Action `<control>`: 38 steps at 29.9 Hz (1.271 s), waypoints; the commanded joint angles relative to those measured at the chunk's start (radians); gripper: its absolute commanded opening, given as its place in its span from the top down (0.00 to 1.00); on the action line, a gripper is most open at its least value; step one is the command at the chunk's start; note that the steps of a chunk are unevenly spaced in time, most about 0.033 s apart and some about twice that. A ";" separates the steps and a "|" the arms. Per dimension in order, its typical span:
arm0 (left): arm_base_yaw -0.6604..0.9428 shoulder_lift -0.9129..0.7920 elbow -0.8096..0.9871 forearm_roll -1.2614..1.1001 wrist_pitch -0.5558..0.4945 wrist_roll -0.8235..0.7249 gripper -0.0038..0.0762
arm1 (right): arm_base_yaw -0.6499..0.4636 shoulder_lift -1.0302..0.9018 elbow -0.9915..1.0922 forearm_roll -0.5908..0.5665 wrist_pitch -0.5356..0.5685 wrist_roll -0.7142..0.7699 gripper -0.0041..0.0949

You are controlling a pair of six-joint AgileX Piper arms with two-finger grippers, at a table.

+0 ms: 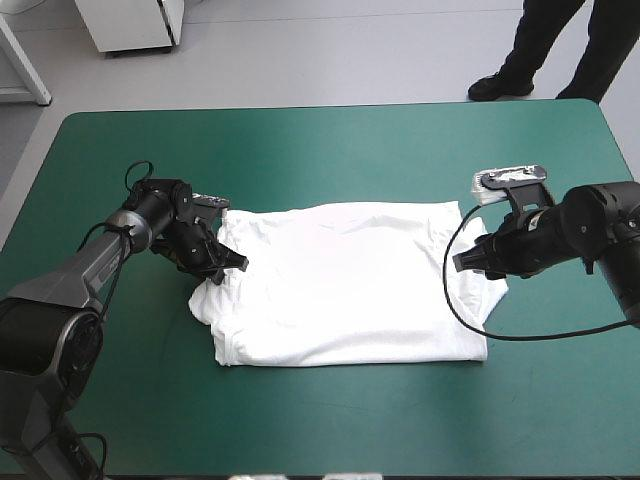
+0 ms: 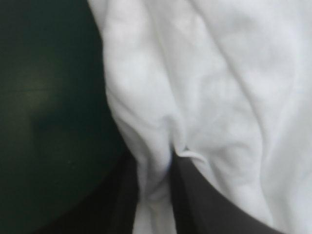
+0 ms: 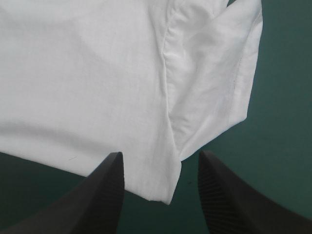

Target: Fold the cloth

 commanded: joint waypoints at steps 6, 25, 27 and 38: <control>-0.009 -0.090 -0.031 -0.054 0.071 -0.008 0.96 | 0.001 -0.027 -0.031 0.000 -0.021 -0.003 0.49; -0.142 -0.132 -0.035 -0.165 -0.049 -0.010 0.96 | 0.001 -0.027 -0.031 0.008 -0.021 -0.003 0.49; -0.144 -0.098 -0.035 -0.165 -0.049 -0.010 0.96 | 0.001 -0.027 -0.031 0.008 -0.018 -0.003 0.49; -0.144 -0.076 -0.067 -0.183 0.027 0.026 0.86 | 0.001 -0.027 -0.031 -0.036 -0.025 -0.010 0.49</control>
